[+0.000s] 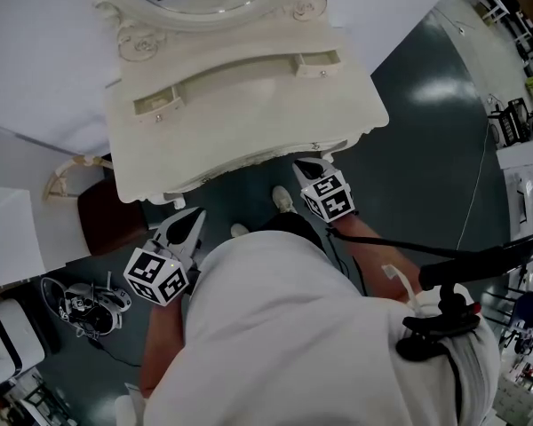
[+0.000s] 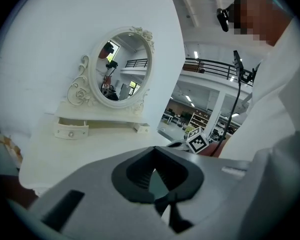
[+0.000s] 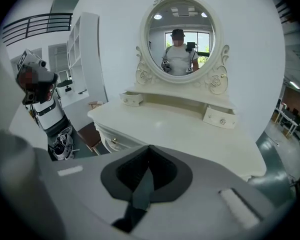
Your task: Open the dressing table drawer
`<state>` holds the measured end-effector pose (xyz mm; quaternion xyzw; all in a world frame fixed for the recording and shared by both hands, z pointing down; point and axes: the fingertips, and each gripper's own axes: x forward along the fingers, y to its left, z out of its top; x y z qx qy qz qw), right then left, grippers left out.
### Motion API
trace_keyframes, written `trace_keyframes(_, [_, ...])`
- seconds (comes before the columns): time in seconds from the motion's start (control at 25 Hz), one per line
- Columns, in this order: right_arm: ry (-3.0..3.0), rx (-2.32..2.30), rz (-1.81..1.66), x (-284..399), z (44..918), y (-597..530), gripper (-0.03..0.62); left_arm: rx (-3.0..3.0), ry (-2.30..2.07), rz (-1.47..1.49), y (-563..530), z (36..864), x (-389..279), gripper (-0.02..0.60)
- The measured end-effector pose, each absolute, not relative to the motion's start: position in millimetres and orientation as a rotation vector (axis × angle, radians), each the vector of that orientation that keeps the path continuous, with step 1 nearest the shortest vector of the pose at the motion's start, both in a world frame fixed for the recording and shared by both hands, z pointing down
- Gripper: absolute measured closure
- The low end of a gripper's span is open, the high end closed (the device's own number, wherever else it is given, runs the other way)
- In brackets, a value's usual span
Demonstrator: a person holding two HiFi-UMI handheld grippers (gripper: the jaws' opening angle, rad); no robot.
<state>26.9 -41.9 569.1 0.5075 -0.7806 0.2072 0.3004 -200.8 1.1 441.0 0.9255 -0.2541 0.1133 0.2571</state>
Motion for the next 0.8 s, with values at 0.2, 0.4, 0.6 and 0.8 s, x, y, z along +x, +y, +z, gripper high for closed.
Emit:
trace_keyframes(0.2, [-2.09,1.319,0.522,11.6,562.7,-37.3,0.594,2.495,-0.699,0.299,5.7,448.9,-211.1,0.584])
trace_keyframes(0.4, [-2.11,1.284,0.485,-4.5,558.6,-42.5,0.594,2.484,-0.714,0.297,5.1,453.7,-219.7,0.584])
trace_keyframes(0.6, [-2.133,1.262,0.48,-16.2,559.1,-45.9,0.594,2.477,-0.719,0.309,2.3,456.9,-225.6,0.584])
trace_keyframes(0.8, [-2.141,1.265,0.487,-19.9,560.4,-51.6,0.594,2.476,-0.708,0.318,-4.9,459.0,-225.3,0.584])
